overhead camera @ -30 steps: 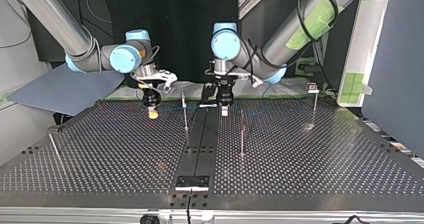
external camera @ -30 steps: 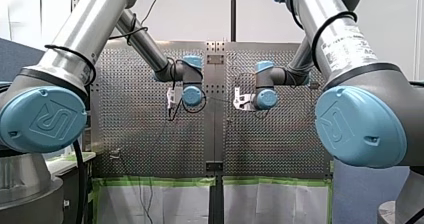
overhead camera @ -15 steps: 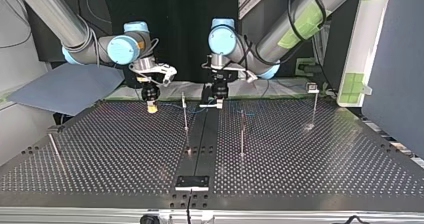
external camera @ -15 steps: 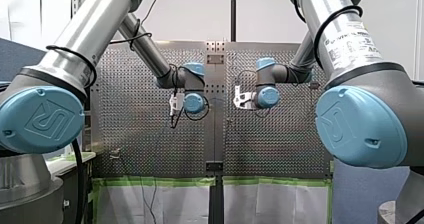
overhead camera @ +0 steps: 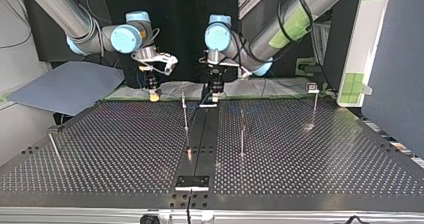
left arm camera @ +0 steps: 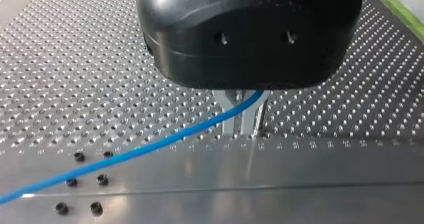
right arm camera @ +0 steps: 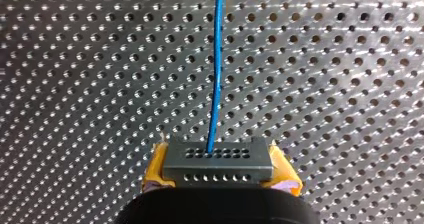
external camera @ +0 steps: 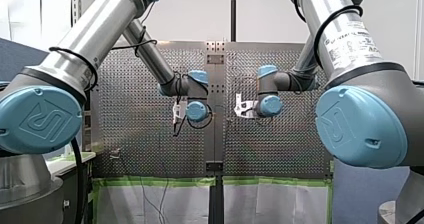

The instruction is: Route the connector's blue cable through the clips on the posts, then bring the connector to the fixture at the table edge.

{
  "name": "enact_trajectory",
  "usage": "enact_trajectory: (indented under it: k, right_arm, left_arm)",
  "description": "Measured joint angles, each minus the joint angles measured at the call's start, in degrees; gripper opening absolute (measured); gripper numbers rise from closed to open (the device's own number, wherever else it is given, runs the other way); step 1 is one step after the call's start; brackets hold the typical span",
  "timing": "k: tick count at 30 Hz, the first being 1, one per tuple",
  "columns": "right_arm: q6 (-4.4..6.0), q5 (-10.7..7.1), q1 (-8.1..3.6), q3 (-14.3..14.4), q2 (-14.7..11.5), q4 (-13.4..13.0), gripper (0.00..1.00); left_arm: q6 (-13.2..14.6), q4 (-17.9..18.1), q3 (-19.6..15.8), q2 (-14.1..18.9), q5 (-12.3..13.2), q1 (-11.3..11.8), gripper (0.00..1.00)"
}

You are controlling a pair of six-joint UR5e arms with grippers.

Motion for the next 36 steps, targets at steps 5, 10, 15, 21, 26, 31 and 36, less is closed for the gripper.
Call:
enact_trajectory:
  k: [5, 10, 15, 21, 26, 31, 36]
  right_arm:
    - [-0.34, -0.03, -0.17, 0.8, 0.0, -0.1, 0.00]
    - [-0.58, -0.04, -0.41, 1.5, 0.0, -0.3, 0.00]
    - [-0.70, -0.14, -0.92, 2.1, 0.1, -0.7, 0.00]
    - [-0.79, -0.25, -1.41, 2.2, 0.2, -0.9, 0.00]
    - [-1.03, -0.33, -1.74, 2.2, 0.5, -1.6, 0.00]
    - [-0.93, -1.15, -2.29, 2.2, 1.8, -3.1, 0.00]
    - [-0.79, -2.87, -3.14, 2.2, 3.8, -5.1, 0.00]
  left_arm:
    - [-0.1, 0.1, -0.4, 0.0, 0.0, -0.6, 0.00]
    - [-0.1, 0.1, -0.5, 0.0, 0.0, -1.2, 0.00]
    - [-0.1, 0.4, -1.2, -0.6, -0.1, -1.7, 0.00]
    - [0.0, 1.1, -1.5, -2.4, -0.1, -2.2, 0.00]
    - [-0.2, 1.6, -1.5, -2.6, -0.1, -2.3, 0.00]
    - [-0.4, 1.7, -1.5, -2.6, -0.1, -2.2, 0.00]
    - [-0.4, 1.8, -1.5, -2.7, -0.1, -2.1, 0.00]
